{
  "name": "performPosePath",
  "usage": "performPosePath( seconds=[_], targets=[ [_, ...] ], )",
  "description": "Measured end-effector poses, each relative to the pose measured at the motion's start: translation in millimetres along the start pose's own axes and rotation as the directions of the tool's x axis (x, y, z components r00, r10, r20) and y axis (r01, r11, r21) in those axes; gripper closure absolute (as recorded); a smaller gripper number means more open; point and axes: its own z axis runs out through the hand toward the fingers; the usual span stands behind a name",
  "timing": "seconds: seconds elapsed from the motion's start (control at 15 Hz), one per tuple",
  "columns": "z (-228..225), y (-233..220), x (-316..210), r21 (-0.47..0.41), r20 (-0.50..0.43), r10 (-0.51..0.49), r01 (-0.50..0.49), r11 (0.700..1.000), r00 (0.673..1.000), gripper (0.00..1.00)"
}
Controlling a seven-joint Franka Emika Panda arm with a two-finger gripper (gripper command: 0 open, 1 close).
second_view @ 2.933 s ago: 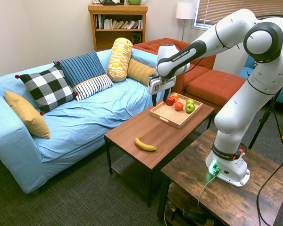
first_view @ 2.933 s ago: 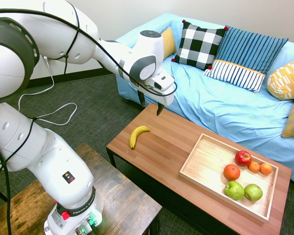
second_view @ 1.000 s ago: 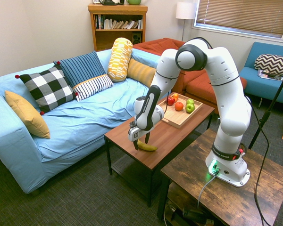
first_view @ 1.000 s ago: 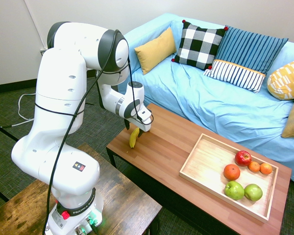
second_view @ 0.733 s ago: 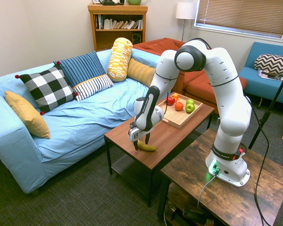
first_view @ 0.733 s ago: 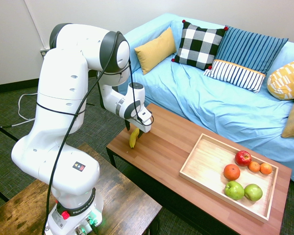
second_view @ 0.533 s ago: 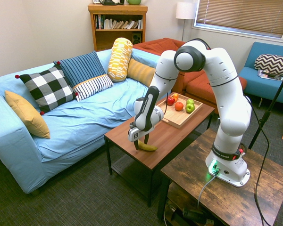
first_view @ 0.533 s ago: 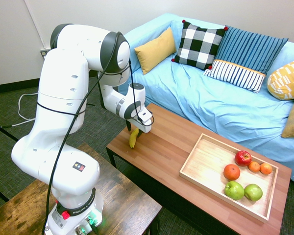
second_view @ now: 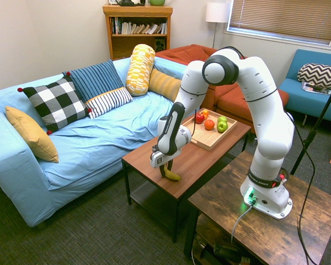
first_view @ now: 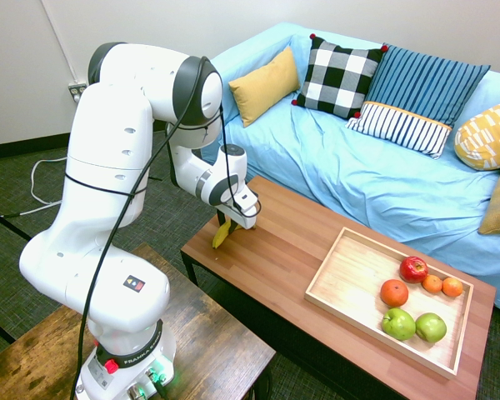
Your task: Put banana in the tray
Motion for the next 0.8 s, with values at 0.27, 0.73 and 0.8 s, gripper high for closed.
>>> performPosePath(
  seconds=[0.27,0.73,0.8],
  targets=[
    [-14.3,1.8,13.0,0.017,-0.031,-0.006,0.007,1.0,1.0,1.0],
    [-158.9,39.4,114.7,0.03,-0.165,0.042,-0.037,0.999,0.985,1.0],
    [-175.5,49.4,134.1,0.034,-0.175,0.067,-0.062,0.998,0.982,1.0]
  ],
)
